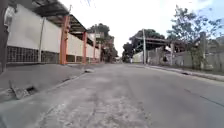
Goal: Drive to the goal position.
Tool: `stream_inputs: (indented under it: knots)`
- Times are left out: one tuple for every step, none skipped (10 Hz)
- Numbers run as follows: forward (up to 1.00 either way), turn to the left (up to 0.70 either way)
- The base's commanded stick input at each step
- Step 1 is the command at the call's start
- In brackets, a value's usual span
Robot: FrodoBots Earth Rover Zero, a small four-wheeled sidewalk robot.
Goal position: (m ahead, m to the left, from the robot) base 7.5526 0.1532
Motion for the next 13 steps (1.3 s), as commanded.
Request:
stream_inputs:
  knots:
    - [1.00, 0.00]
    - [1.00, 0.00]
    - [1.00, 0.00]
    - [1.00, 0.00]
    - [1.00, 0.00]
    - [1.00, -0.25]
    - [1.00, -0.40]
    - [1.00, -0.39]
    - [1.00, -0.10]
    - [1.00, 0.00]
    - [1.00, 0.00]
    - [1.00, 0.00]
    - [1.00, 0.00]
